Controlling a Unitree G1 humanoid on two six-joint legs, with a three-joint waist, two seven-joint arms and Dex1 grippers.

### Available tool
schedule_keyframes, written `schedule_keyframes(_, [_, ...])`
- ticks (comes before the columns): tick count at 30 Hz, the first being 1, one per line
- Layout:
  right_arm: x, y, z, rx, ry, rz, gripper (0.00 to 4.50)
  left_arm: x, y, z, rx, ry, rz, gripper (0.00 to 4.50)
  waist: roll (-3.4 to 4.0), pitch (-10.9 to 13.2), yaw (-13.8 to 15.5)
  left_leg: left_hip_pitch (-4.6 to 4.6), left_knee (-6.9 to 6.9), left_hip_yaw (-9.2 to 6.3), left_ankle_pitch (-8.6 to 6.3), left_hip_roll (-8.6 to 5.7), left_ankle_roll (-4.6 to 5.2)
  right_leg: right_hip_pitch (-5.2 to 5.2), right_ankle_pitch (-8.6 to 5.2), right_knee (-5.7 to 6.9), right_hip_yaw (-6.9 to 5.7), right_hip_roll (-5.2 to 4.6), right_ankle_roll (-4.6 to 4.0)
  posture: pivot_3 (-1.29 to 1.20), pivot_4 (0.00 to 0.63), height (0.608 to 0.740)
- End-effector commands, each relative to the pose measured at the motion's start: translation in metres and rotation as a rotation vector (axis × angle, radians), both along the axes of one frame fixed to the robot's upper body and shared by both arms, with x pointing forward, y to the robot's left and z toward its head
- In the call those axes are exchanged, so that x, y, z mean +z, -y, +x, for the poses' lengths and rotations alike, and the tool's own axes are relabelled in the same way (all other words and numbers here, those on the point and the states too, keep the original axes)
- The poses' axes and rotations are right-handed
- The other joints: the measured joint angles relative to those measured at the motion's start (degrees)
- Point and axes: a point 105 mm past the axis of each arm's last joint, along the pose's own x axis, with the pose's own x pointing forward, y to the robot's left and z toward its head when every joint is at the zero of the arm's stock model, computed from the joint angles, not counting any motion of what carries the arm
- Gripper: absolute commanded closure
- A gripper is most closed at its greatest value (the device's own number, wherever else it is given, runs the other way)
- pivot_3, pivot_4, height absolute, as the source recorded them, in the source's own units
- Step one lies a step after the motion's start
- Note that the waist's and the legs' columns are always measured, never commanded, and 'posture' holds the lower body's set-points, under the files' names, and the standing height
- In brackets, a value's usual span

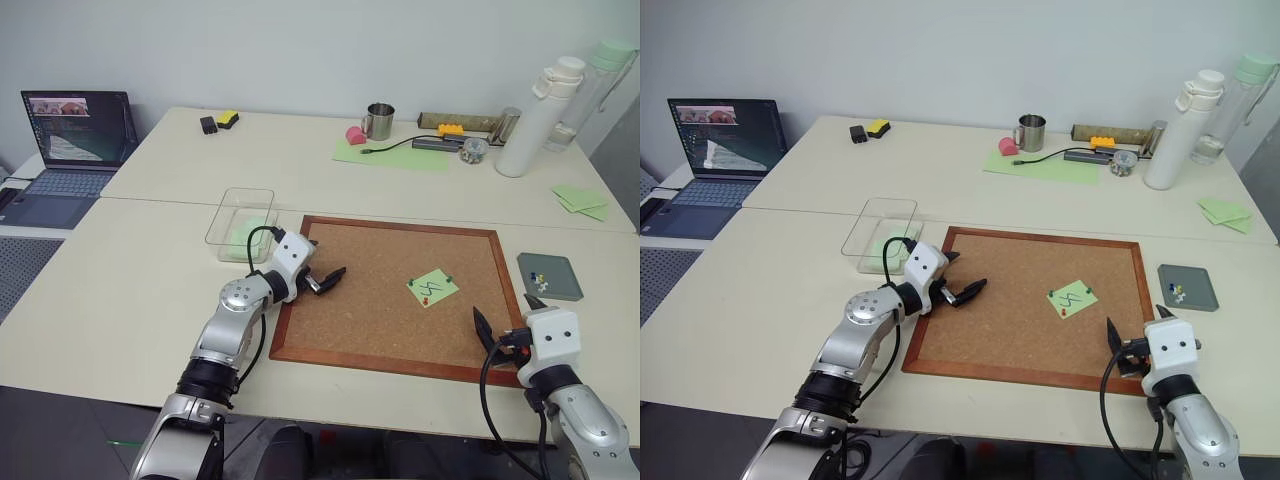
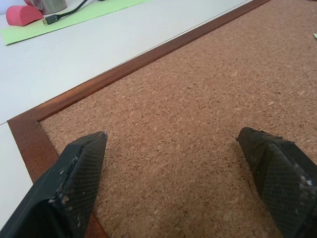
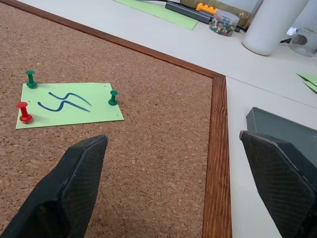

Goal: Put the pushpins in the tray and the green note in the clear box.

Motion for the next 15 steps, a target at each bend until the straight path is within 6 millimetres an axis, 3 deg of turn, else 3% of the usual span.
schedule_keyframes(1, [0.0151, 0.0008, 0.0023, -0.003, 0.053, -0.022, 0.0, 0.0193, 0.0018, 0.0029, -0.012, 0.071, -0.006, 0.01, 0.0, 0.0, 0.0, 0.0, 0.0, 0.0, 0.0, 0.0, 0.0, 0.0, 0.0, 0.0, 0.0, 0.0, 0.0, 0.0, 0.15, 0.74])
schedule_keyframes(15, [0.0182, 0.0011, 0.007, -0.009, 0.061, -0.025, 0.0, 0.0258, 0.0065, -0.004, -0.095, 0.024, -0.064, 0.01, 0.0, 0.0, 0.0, 0.0, 0.0, 0.0, 0.0, 0.0, 0.0, 0.0, 0.0, -0.01, 0.0, 0.0, 0.0, 0.0, 0.15, 0.74])
